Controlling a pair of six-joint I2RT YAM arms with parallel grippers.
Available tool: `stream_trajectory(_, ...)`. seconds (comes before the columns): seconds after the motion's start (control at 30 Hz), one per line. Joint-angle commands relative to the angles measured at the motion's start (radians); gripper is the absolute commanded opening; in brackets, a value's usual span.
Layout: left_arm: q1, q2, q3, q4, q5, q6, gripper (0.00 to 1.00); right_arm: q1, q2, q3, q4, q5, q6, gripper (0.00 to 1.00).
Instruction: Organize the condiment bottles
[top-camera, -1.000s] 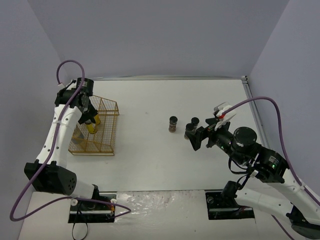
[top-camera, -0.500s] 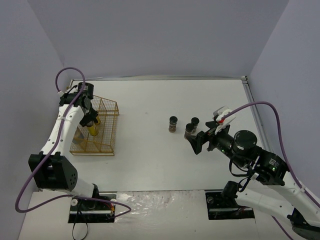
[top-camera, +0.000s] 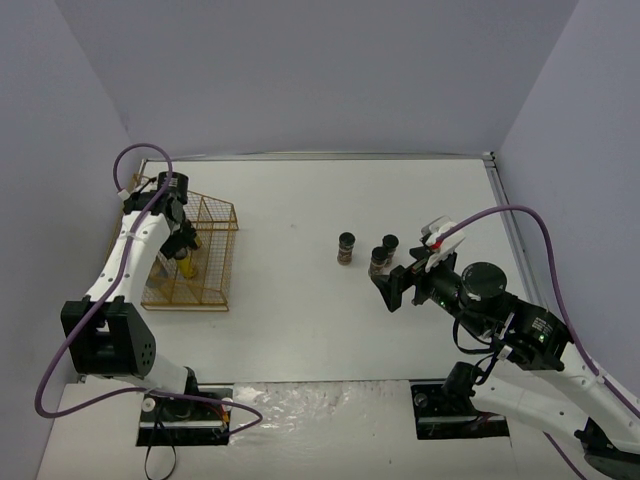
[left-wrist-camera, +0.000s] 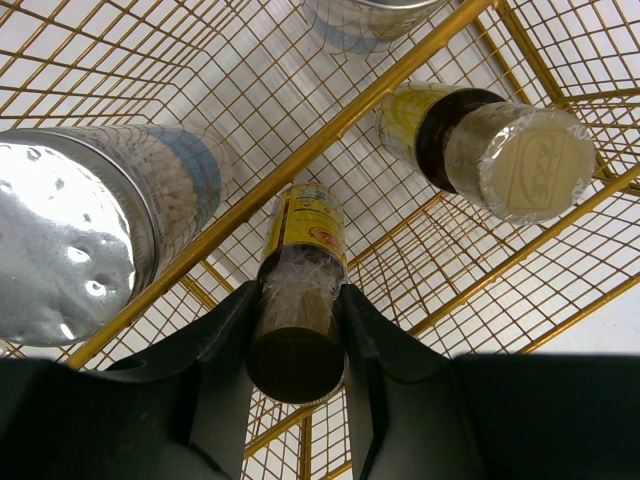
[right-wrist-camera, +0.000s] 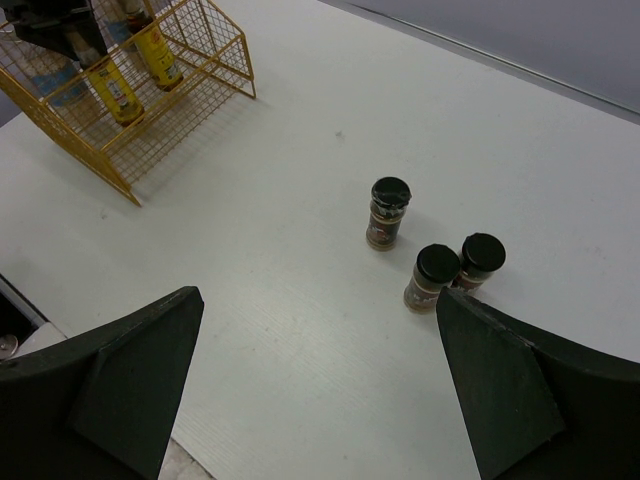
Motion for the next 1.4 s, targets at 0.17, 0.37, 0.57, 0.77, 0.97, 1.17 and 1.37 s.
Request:
stream_trajectory(0.17,0.007,-0.026,0.010,0.016,0.027,-0.028,0.48,-0.004,0.002,-0.002,0.056,0.002,-0.006,1.00)
stream_trajectory(0.37,0.007,-0.045,0.038,-0.007,0.029,-0.024,0.66,-0.003,0.005,0.001,0.057,-0.005,-0.012,1.00)
stream_trajectory(0.57,0.002,-0.088,0.044,-0.040,0.062,-0.019,0.68,-0.003,-0.002,0.001,0.056,-0.006,-0.017,1.00)
stream_trajectory(0.77,-0.007,-0.153,0.054,-0.052,0.134,-0.009,0.71,-0.004,0.001,0.003,0.057,-0.003,-0.018,1.00)
stream_trajectory(0.97,-0.083,-0.198,0.079,-0.033,0.219,0.023,0.72,-0.003,0.008,0.018,0.057,0.022,-0.013,1.00)
stream_trajectory(1.17,-0.347,-0.109,0.240,0.013,0.210,0.152,0.76,-0.003,0.008,0.040,0.056,0.069,0.011,1.00)
stream_trajectory(1.37,-0.565,0.102,0.418,0.074,0.209,0.289,0.81,-0.004,0.009,0.048,0.056,0.132,0.036,1.00)
